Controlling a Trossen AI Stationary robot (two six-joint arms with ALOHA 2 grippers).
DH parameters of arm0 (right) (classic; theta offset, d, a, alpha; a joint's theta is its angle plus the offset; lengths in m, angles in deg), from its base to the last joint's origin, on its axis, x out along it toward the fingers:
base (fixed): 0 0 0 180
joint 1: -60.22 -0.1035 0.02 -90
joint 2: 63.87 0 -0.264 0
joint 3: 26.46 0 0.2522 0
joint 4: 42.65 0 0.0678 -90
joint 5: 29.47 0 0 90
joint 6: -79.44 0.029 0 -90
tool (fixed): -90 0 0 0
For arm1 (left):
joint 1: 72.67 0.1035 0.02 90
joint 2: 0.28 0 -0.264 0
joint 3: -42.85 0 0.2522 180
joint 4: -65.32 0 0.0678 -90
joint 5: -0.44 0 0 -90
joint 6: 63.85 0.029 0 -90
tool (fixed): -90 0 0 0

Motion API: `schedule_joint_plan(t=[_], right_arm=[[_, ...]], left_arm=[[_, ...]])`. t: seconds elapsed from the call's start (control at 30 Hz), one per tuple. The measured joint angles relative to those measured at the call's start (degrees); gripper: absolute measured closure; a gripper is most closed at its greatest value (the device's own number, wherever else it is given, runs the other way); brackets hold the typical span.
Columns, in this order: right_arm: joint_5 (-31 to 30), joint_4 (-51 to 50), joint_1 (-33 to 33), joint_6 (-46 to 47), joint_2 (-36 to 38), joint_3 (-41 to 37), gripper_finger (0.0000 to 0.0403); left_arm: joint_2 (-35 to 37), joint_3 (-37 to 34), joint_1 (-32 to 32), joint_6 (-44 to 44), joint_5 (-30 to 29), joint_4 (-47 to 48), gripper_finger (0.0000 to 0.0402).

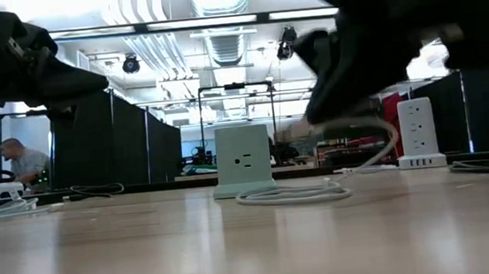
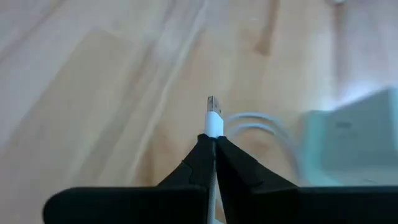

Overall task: Insert USB
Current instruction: Insert the right white USB cable into the green outlet

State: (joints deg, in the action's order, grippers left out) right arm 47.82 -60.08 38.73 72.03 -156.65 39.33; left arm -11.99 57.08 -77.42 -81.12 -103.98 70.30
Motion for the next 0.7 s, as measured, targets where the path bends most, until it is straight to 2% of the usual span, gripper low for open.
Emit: schedule_joint_plan(t=[0.13,0.27,0.37,0.43,0.53,0.6,0.7], right_arm=[[-0.02,-1.57,3.33,-2.74,5.65,0.02,0.0402],[0.28,-1.83,7.5,-7.63,7.6,0.02,0.0402],[0.98,-2.2,10.51,-10.66,8.06,0.02,0.0402],[1.14,-3.24,11.88,-12.72,8.32,0.02,0.0402],[2.2,-3.27,13.23,-13.64,8.69,0.02,0.0403],[2.65,-3.27,13.48,-13.71,8.8,0.02,0.0403],[2.63,-3.07,13.26,-16.49,8.78,0.02,0.0403]], left_arm=[[-2.52,0.0,0.0,4.83,-0.28,-7.24,0.0377],[-5.49,0.0,-0.02,10.73,-2.9,-15.7,0.0377],[-7.63,0.0,0.0,11.92,-3.11,-16.17,0.0377],[-9.1,0.0,-0.02,10.01,-3.04,-14.17,0.0377],[-11.49,0.0,-0.09,1.85,-2.15,-11.27,0.0377],[-13.71,0.0,-0.48,-2.17,1.73,-12.88,0.0377],[-17.57,0.0,-2.67,-1.66,6.0,-19.78,0.0377]])
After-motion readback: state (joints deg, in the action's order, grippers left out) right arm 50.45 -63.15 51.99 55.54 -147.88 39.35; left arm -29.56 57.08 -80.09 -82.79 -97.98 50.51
